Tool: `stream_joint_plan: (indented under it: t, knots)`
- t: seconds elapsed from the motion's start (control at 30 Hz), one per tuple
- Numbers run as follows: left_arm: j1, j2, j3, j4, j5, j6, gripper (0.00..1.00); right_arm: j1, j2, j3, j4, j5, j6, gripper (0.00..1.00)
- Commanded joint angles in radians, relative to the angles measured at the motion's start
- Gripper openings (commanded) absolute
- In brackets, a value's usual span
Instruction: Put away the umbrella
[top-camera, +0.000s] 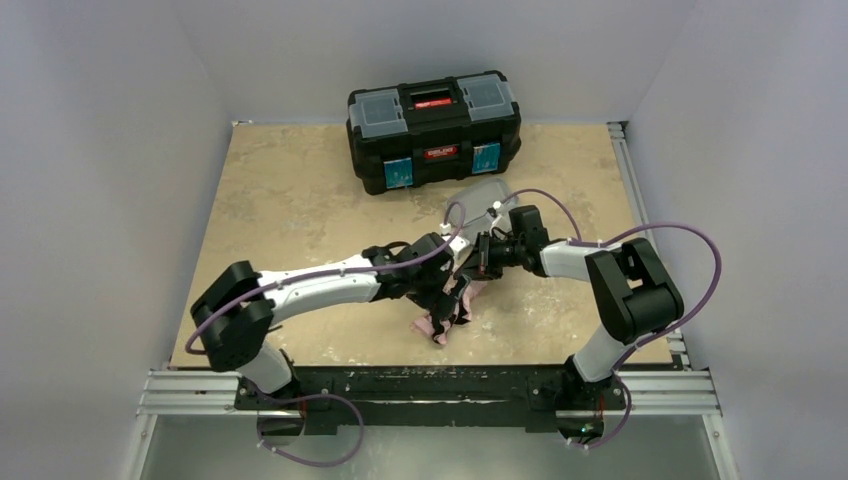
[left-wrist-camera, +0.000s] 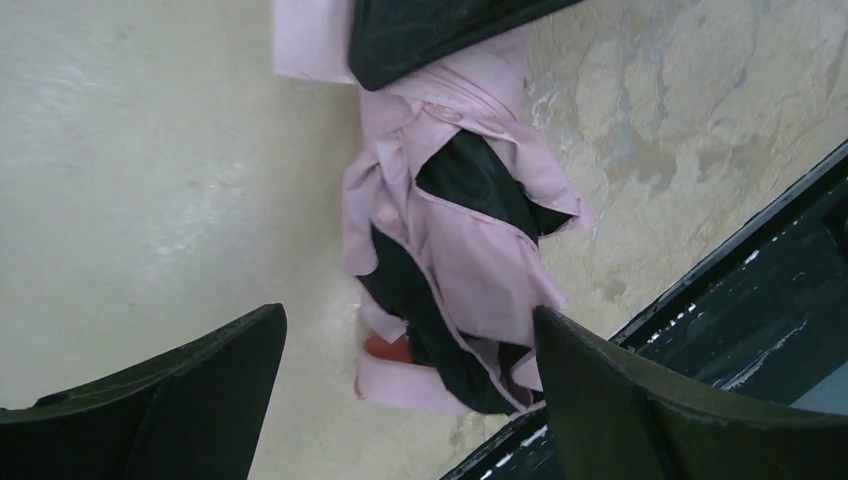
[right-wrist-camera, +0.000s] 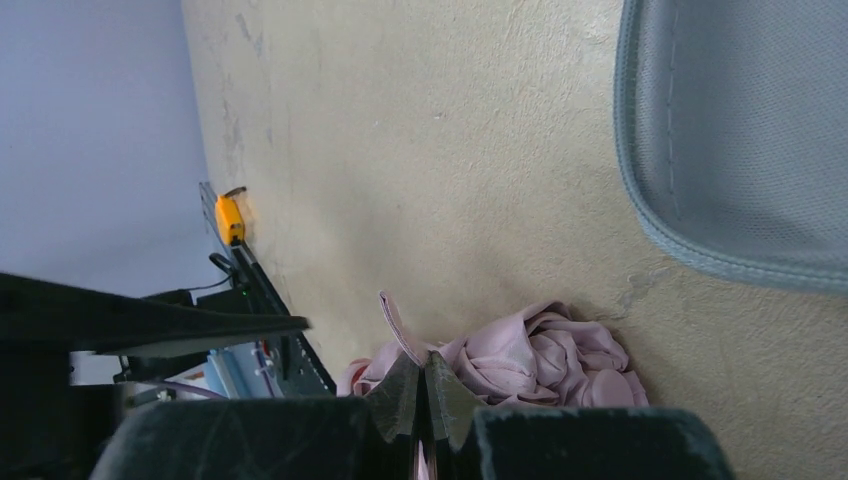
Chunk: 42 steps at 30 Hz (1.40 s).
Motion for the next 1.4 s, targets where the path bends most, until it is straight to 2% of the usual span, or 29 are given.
stream_joint_plan:
  t: [0.0,0.13,0.2,0.27,0.33,0.37,0.47,0.63,0.73,0.83,0.97,1.13,1.37]
  knots:
    - [0.005,0.108,-0.031,0.173,0.210,-0.042,0.93,-0.008,0.044,-0.052,-0.085,0.258,-0.091,0.00]
    - [0.010,0.217,-0.035,0.222,0.206,-0.061,0.86,-0.008,0.044,-0.050,-0.085,0.251,-0.094,0.00]
    - [0.010,0.259,-0.044,0.248,0.208,-0.069,0.74,-0.009,0.044,-0.050,-0.086,0.247,-0.094,0.00]
    - [0.010,0.291,-0.062,0.273,0.196,-0.074,0.44,-0.008,0.040,-0.051,-0.079,0.232,-0.096,0.00]
    - [0.007,0.296,-0.067,0.270,0.156,-0.071,0.07,-0.008,0.030,-0.054,-0.070,0.212,-0.094,0.00]
    - [0.002,0.289,-0.070,0.257,0.129,-0.066,0.00,-0.008,0.021,-0.056,-0.060,0.195,-0.090,0.00]
    - [-0.040,0.251,-0.058,0.178,-0.028,-0.028,0.00,-0.008,-0.013,-0.055,-0.037,0.146,-0.077,0.00]
    - [-0.146,0.219,0.031,-0.032,-0.385,0.023,0.00,0.002,-0.053,-0.004,-0.034,0.049,-0.067,0.00]
    - [-0.210,0.232,0.090,-0.155,-0.600,0.034,0.00,0.043,-0.056,0.060,-0.036,0.010,-0.059,0.00]
    - [-0.250,0.277,0.135,-0.254,-0.750,0.021,0.00,0.106,-0.033,0.130,-0.035,-0.008,-0.063,0.00]
    - [-0.282,0.383,0.156,-0.336,-0.827,-0.040,0.00,0.141,0.016,0.179,0.009,-0.035,-0.072,0.00]
    - [-0.348,0.511,0.170,-0.369,-0.826,-0.137,0.00,0.145,0.090,0.217,0.024,-0.068,-0.105,0.00]
    - [-0.397,0.642,0.266,-0.433,-0.846,-0.140,0.00,0.189,0.166,0.273,-0.027,-0.033,-0.126,0.00]
